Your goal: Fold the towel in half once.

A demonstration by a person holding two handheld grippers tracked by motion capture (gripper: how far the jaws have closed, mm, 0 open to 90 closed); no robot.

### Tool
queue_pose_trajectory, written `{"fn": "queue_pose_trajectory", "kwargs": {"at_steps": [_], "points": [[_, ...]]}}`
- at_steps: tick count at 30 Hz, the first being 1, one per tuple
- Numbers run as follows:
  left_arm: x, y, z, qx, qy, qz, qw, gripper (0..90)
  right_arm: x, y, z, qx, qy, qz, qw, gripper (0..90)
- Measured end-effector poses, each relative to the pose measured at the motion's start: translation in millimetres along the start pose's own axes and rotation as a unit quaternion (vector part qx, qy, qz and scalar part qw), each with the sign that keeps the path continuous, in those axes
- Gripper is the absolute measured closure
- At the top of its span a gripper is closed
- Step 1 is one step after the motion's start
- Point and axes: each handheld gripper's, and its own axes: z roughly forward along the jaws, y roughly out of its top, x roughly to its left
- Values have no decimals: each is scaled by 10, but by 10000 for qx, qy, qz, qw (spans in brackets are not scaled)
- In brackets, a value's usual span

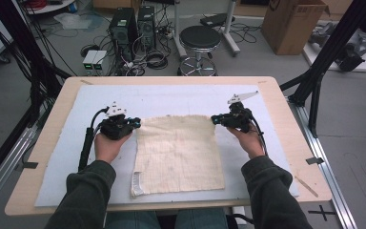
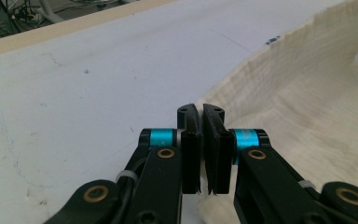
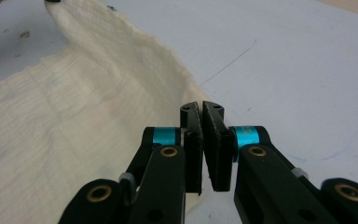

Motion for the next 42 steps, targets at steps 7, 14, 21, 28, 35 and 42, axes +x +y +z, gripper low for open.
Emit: {"fn": "queue_pose_trajectory", "kwargs": {"at_steps": [7, 14, 21, 28, 35, 42], "points": [[-85, 20, -111, -78, -79, 205, 9997, 855, 117, -6, -86, 49, 103, -135, 9998, 866], [-155, -19, -221, -160, -114, 302, 9994, 855, 259, 0, -168, 88, 151, -278, 9995, 866], [-200, -167, -318, -141, -185, 320, 9992, 855, 298, -155, -223, 66, 159, -203, 9996, 866], [-270, -266, -401, -99, -309, 438, 9985, 855, 385, -325, -258, 3, 249, -209, 9995, 866], [-328, -327, -489, -131, -355, 542, 9978, 855, 486, -409, -298, -38, 330, -239, 9992, 866], [-392, -369, -591, -169, -432, 639, 9969, 854, 597, -438, -359, -72, 376, -345, 9987, 866]]}}
